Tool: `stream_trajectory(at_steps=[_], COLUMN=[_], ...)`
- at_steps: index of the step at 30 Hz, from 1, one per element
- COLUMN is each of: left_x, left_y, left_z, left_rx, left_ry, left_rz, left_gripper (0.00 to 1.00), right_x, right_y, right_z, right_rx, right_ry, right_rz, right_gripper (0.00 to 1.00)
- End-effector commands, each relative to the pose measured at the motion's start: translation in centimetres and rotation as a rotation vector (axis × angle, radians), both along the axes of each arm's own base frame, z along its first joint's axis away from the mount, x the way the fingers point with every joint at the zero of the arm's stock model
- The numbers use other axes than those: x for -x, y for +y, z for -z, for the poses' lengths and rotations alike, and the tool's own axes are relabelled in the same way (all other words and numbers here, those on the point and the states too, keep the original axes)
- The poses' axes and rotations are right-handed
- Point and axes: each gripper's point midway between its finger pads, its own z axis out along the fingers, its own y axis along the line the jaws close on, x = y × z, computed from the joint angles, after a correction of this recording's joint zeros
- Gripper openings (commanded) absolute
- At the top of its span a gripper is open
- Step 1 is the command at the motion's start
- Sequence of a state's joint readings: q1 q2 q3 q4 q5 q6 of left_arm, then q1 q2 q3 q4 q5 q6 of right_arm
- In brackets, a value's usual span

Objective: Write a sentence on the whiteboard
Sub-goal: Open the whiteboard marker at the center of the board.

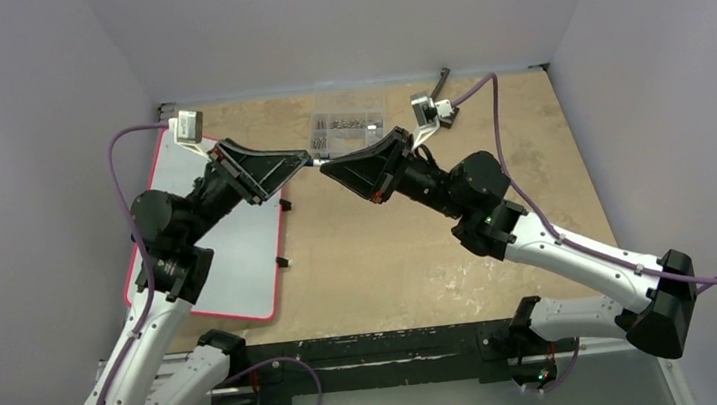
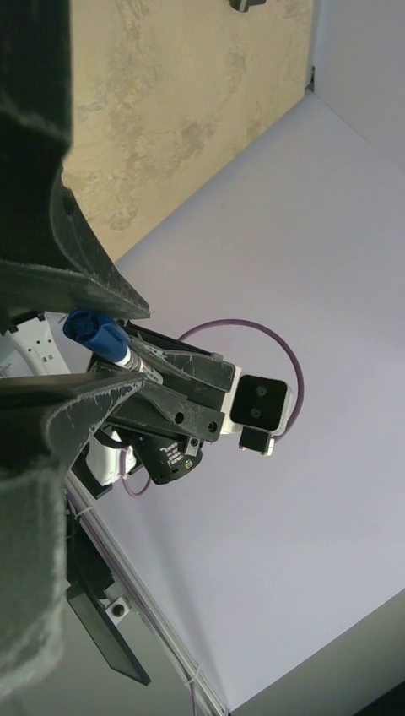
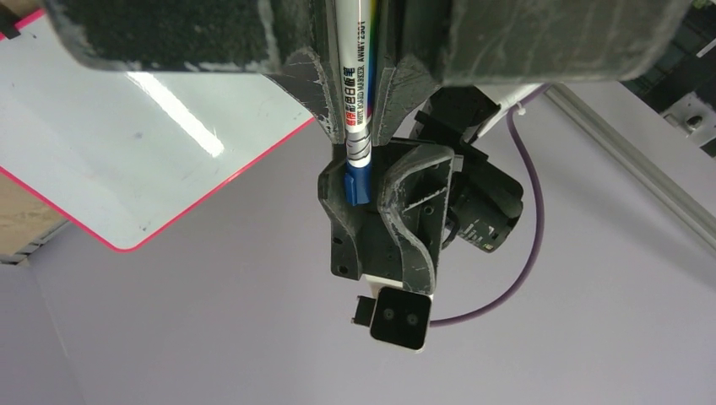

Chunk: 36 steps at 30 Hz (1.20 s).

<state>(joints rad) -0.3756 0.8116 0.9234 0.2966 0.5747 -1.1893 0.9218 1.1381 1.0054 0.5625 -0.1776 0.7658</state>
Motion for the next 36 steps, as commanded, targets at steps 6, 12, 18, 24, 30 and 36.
stream_trajectory(at_steps=[6,12,18,24,30,36], left_x=[0.6,0.4,0.0,-0.8,-2.3,-3.4], left_y=[0.0,0.0,0.0,-0.4,-0.4,-0.4], left_z=[-1.0,-0.6,-0.6,-0.8,-0.3,-0.1], left_rx=[0.021,0.011,0.036,0.028,0.052,0.106], left_ry=[-0.043,-0.08,-0.138,-0.152,-0.118,-0.095], left_rz=[0.017,0.005,-0.005,-0.002,-0.034,-0.044], left_gripper=[0.0,0.0,0.0,0.0,0.0,0.0], right_x=[0.4,0.0,-0.2,-0.4,-0.8,-1.1], right_y=[-0.7,-1.3,-2.9,-4.5,-6.2,-7.7], right_z=[-1.6,-1.0,-1.1,-1.2,-0.8,-0.4], right_rx=[-0.05,-0.045,-0.095,-0.096,-0.108,-0.108], right_ry=[-0.042,0.005,0.061,0.083,0.105,0.111], right_rz=[0.005,0.028,0.038,0.065,0.121,0.169], right_gripper=[0.0,0.0,0.0,0.0,0.0,0.0])
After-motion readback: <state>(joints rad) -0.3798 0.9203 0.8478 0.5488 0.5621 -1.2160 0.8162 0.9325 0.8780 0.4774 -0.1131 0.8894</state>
